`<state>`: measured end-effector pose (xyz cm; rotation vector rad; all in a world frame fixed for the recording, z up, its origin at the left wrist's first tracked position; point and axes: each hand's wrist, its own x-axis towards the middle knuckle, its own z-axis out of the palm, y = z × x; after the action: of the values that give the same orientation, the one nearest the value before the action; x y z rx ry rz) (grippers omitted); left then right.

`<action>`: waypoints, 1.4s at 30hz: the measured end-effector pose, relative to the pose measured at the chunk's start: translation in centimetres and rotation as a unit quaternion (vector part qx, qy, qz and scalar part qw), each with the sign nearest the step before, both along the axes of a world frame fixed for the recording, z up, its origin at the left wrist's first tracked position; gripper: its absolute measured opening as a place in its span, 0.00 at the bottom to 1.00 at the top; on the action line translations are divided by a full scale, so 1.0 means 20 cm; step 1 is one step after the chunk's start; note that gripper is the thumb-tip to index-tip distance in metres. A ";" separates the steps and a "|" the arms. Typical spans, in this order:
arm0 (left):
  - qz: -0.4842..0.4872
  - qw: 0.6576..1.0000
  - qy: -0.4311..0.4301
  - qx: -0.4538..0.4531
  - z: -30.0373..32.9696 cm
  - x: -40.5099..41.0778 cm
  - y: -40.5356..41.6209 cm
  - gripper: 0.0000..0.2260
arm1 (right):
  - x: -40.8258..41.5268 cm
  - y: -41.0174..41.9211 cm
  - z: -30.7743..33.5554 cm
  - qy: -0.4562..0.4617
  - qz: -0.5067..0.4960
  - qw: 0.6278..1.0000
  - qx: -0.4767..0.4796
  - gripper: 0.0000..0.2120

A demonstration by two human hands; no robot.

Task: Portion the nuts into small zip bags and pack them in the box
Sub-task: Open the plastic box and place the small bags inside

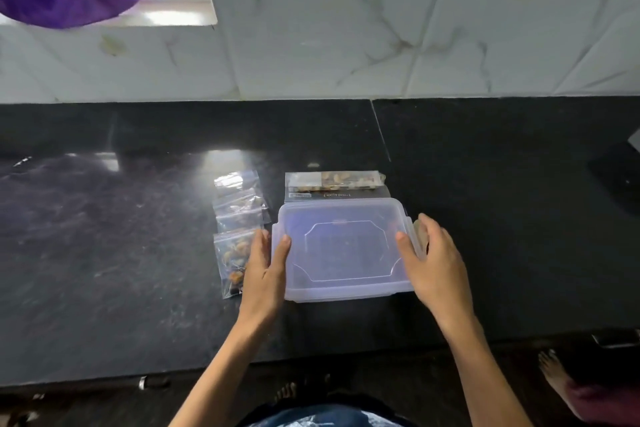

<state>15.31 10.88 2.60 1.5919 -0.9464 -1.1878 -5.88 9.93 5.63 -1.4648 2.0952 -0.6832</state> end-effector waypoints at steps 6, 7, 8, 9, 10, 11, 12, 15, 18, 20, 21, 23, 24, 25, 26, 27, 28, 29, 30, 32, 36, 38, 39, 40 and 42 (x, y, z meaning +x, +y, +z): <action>-0.097 0.994 0.011 -0.039 0.06 0.13 -0.12 0.47 | 0.19 -0.22 0.14 0.024 0.189 0.978 -0.086 0.20; -0.159 0.987 -0.013 -0.028 0.05 0.16 -0.13 0.57 | 0.25 -0.26 0.13 0.040 0.237 0.968 -0.079 0.19; -0.217 0.975 -0.050 -0.015 0.04 0.19 -0.14 0.65 | 0.31 -0.31 0.11 0.062 0.284 0.954 -0.073 0.19; -0.263 0.961 -0.080 -0.001 0.03 0.21 -0.14 0.70 | 0.36 -0.34 0.10 0.086 0.328 0.938 -0.070 0.19; -0.294 0.951 -0.091 0.013 0.01 0.23 -0.13 0.72 | 0.41 -0.37 0.08 0.102 0.366 0.923 -0.065 0.19; -0.308 0.947 -0.085 0.020 0.00 0.25 -0.13 0.73 | 0.46 -0.40 0.07 0.112 0.396 0.909 -0.060 0.19; -0.317 0.945 -0.075 0.025 -0.01 0.26 -0.12 0.73 | 0.49 -0.42 0.06 0.119 0.420 0.898 -0.054 0.18; -0.360 0.930 -0.068 0.034 -0.05 0.28 -0.11 0.73 | 0.54 -0.46 0.03 0.116 0.451 0.884 -0.040 0.16; -0.391 0.915 -0.095 0.035 -0.06 0.28 -0.11 0.70 | 0.54 -0.49 0.00 0.078 0.449 0.890 -0.032 0.12; -0.396 0.913 -0.096 0.010 -0.06 0.26 -0.12 0.64 | 0.55 -0.50 -0.01 0.057 0.449 0.891 -0.031 0.10; -0.393 0.914 -0.096 -0.008 -0.07 0.24 -0.13 0.62 | 0.55 -0.50 -0.01 0.049 0.449 0.891 -0.035 0.09; -0.372 0.921 -0.106 -0.042 -0.09 0.22 -0.14 0.59 | 0.56 -0.51 -0.01 0.034 0.448 0.892 -0.047 0.08; -0.359 0.924 -0.114 -0.062 -0.10 0.22 -0.15 0.56 | 0.56 -0.51 0.00 0.028 0.448 0.892 -0.055 0.08; -0.348 0.926 -0.119 -0.082 -0.11 0.22 -0.15 0.52 | 0.56 -0.51 0.00 0.023 0.449 0.891 -0.064 0.07; -0.339 0.928 -0.123 -0.097 -0.12 0.22 -0.15 0.48 | 0.56 -0.52 -0.01 0.018 0.451 0.889 -0.074 0.07; -0.332 0.928 -0.128 -0.109 -0.13 0.22 -0.15 0.46 | 0.57 -0.52 -0.01 0.012 0.454 0.887 -0.086 0.06; -0.328 0.928 -0.132 -0.117 -0.13 0.22 -0.15 0.44 | 0.57 -0.53 -0.02 0.007 0.457 0.884 -0.097 0.06; -0.327 0.927 -0.138 -0.122 -0.14 0.22 -0.15 0.43 | 0.57 -0.53 -0.02 0.001 0.459 0.882 -0.107 0.05; -0.327 0.926 -0.144 -0.124 -0.15 0.22 -0.15 0.43 | 0.57 -0.54 -0.03 -0.004 0.462 0.879 -0.115 0.05; -0.327 0.925 -0.153 -0.120 -0.16 0.22 -0.16 0.43 | 0.57 -0.54 -0.04 -0.010 0.467 0.875 -0.129 0.05; -0.335 0.924 -0.154 -0.104 -0.16 0.22 -0.16 0.44 | 0.57 -0.55 -0.05 -0.010 0.478 0.866 -0.147 0.04; -0.344 0.921 -0.161 -0.091 -0.15 0.21 -0.16 0.43 | 0.57 -0.55 -0.05 -0.002 0.488 0.861 -0.145 0.04; -0.346 0.920 -0.166 -0.083 -0.15 0.21 -0.16 0.43 | 0.57 -0.56 -0.04 -0.003 0.494 0.858 -0.141 0.04; -0.346 0.919 -0.173 -0.076 -0.15 0.21 -0.16 0.43 | 0.57 -0.56 -0.03 -0.005 0.500 0.856 -0.132 0.05; -0.343 0.919 -0.183 -0.069 -0.16 0.21 -0.16 0.46 | 0.58 -0.56 -0.01 0.023 0.534 0.840 -0.097 0.08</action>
<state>19.54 7.61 -0.52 1.4284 -1.9006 -1.2500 5.63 -1.27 5.51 -2.3980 0.9154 -0.3821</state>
